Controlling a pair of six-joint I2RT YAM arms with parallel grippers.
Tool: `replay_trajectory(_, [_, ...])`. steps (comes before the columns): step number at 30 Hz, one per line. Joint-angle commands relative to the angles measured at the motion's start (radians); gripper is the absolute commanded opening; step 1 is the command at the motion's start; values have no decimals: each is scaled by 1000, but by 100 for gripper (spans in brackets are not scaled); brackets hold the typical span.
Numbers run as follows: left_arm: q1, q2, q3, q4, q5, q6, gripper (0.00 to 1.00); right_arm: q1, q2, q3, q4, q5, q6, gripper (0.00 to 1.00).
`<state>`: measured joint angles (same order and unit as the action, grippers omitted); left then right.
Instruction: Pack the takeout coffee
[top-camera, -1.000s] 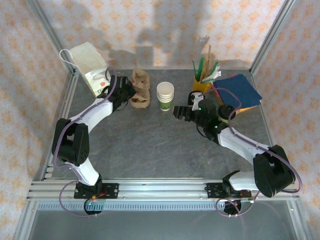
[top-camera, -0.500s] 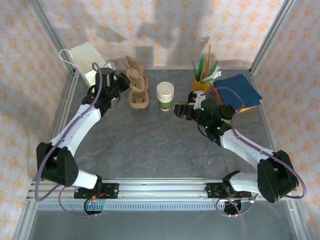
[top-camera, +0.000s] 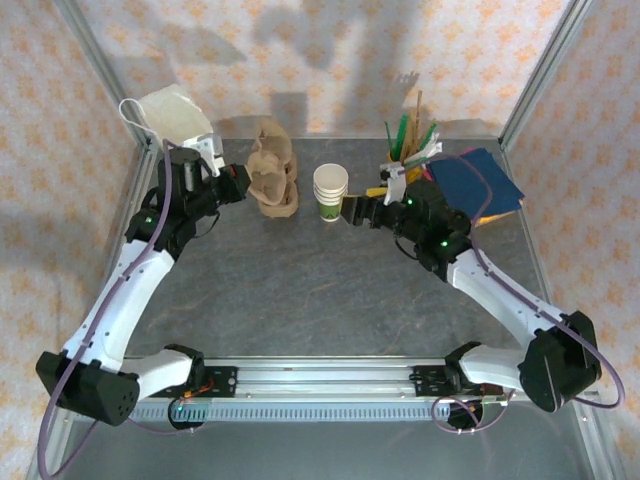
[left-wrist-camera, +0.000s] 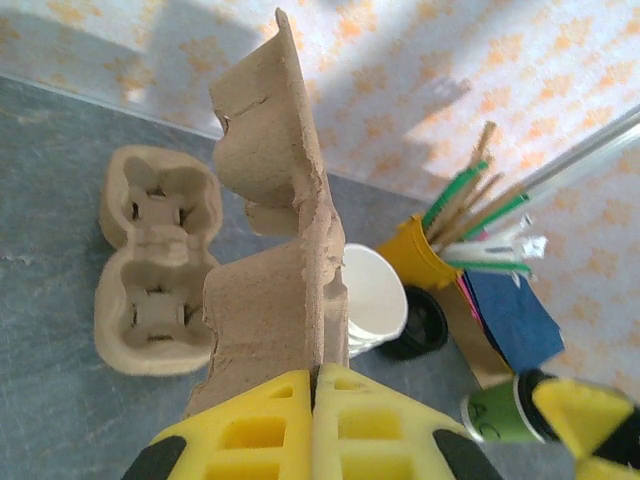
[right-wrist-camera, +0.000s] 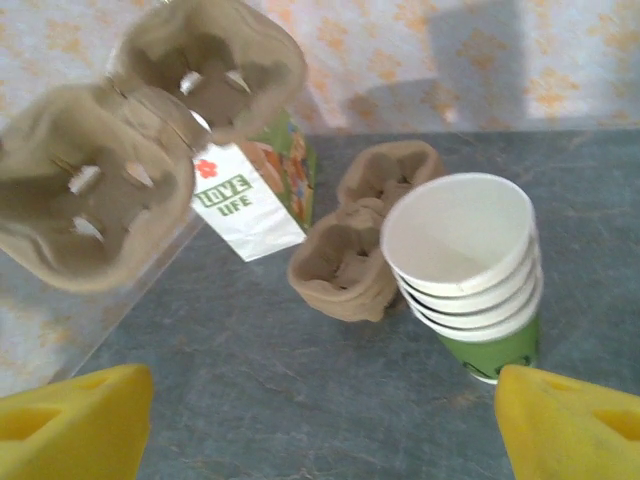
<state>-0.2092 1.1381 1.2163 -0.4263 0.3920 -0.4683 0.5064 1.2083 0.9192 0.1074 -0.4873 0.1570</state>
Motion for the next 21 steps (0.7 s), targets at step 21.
replay_trajectory(21, [3, -126, -33, -373, 280, 269, 0, 305, 199, 371, -379, 148, -264, 84])
